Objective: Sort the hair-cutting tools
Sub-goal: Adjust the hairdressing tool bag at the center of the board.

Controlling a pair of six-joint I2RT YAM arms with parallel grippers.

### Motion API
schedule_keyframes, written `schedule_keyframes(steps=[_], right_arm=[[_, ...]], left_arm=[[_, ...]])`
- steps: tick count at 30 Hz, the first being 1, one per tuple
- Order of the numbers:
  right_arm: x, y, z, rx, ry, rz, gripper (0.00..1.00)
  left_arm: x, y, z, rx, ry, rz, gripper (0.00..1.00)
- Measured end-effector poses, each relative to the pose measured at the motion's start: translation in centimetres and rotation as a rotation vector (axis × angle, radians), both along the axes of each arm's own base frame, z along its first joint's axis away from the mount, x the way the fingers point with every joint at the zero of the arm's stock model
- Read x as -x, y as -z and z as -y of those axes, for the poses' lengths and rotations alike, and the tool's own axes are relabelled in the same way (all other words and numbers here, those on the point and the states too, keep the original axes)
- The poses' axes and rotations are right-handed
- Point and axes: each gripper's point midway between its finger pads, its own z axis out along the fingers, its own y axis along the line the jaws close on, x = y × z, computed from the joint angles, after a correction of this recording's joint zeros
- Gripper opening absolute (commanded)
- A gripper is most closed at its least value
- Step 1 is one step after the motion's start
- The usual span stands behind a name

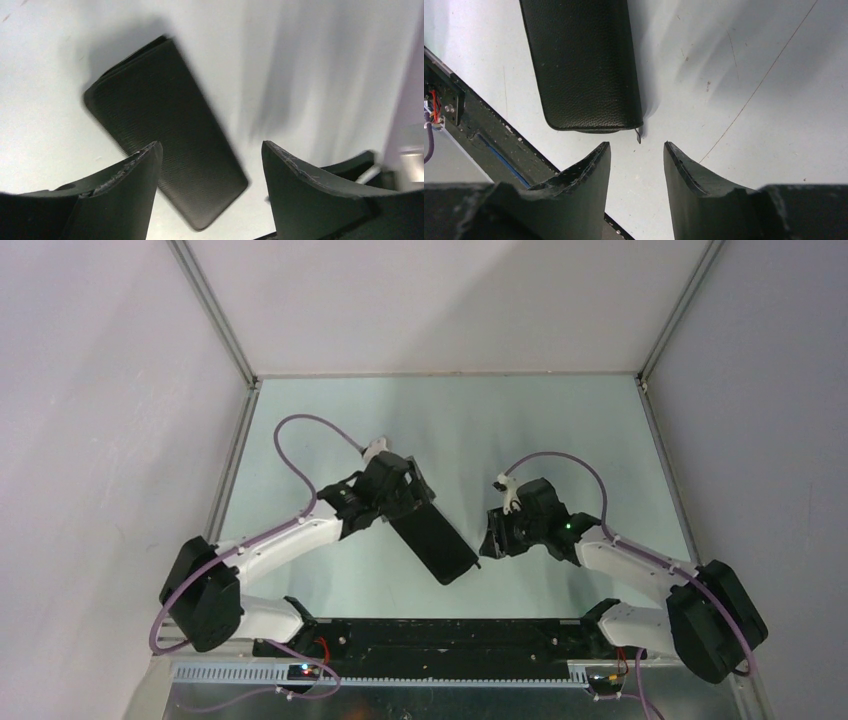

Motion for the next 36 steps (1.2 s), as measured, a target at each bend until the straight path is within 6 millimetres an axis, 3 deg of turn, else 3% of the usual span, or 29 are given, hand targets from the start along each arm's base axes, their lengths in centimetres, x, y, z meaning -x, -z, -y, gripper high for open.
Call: schedule_keyframes(steps=[7,11,16,19,24,28,31,36], right_arm=[[-1.2,0.7,-1.1,0.025,-0.011,-0.043,0.51],[-2.1,1.1,-2.1,0.024,-0.026,-0.063,0.51],[-1.6,2.3,-3.1,0.033,-0.057,-0.107,0.47],[-0.7,3.1,-3.5,0.043,-0.076,-0.142,0.45],[0.7,3.4,-4.5,0.043,-0.092,-0.179,0.44],[1.8,3.1,-5.8,0.024,-0.112,-0.184,0.46],[1.9,2.8,-6.1,0.02,-0.099,-0.183,0.5],[-0.8,-0.2,-4.2,-0.061,0.036,-0.103,0.54]], left_arm=[[4.8,8.3,-4.1,-0.097,-0.009,-0.212,0.77],[5.7,10.0,-4.6,-0.078,-0.016,-0.277,0.73],[5.2,11.6,-3.4,-0.027,-0.006,-0.327,0.62],[4.4,11.7,-2.3,-0.001,0.013,-0.339,0.51],[0.9,11.5,-0.2,-0.008,0.088,-0.344,0.48],[-3.1,10.9,2.0,-0.015,0.162,-0.307,0.59],[-5.7,9.8,3.4,-0.007,0.207,-0.236,0.74],[-6.0,8.1,2.2,-0.02,0.22,-0.144,0.86]])
